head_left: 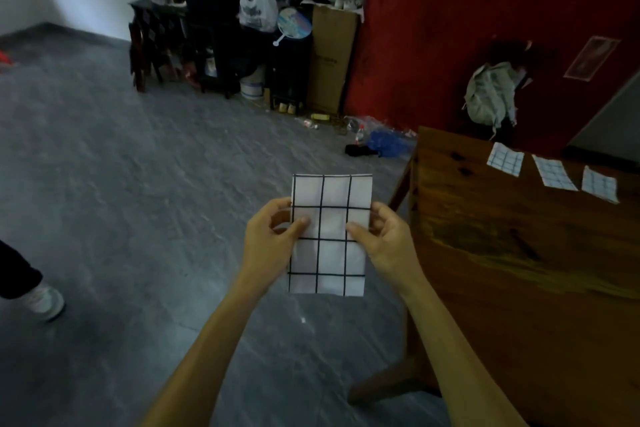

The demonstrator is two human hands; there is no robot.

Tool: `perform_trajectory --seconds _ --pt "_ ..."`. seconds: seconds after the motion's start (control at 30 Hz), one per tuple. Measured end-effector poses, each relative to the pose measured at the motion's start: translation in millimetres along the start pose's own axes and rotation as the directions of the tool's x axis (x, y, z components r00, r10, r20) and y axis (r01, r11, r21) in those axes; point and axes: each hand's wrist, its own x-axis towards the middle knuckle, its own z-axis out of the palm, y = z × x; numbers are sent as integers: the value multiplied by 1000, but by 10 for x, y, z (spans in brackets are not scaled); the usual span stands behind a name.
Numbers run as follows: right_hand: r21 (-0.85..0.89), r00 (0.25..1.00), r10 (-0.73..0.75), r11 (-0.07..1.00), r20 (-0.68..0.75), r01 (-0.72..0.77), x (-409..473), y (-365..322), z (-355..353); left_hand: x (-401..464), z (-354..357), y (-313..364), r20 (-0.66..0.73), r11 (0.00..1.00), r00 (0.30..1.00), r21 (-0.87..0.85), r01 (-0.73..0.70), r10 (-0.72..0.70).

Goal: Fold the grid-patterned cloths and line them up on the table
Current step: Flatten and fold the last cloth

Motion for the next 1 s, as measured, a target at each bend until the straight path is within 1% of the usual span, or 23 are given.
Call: perform_trajectory --seconds 0.13,0.3,0.4,0.57,0.8,1.0 --pt "23 1000 2 1000 -2 -2 404 25 239 450 -153 -137 6 1000 1000 -9 12 -12" --pt "67 999 5 998 -51 -1 1093 154 254 1191 12 -267 32 999 998 -10 49 -49" --pt "125 995 -3 992 -104 16 1634 280 129 1749 248 -317 97 999 994 4 48 -48" --pt "168 987 4 986 -163 24 2623 410 -195 2788 722 -263 173 994 984 106 31 -49" --pt "124 967 -8 991 -256 41 3908 367 -683 4150 1455 -111 243 986 970 161 -37 -3" --pt "110 938 42 994 -344 -4 4767 533 -948 5102 1978 -308 339 992 941 124 -31 -13"
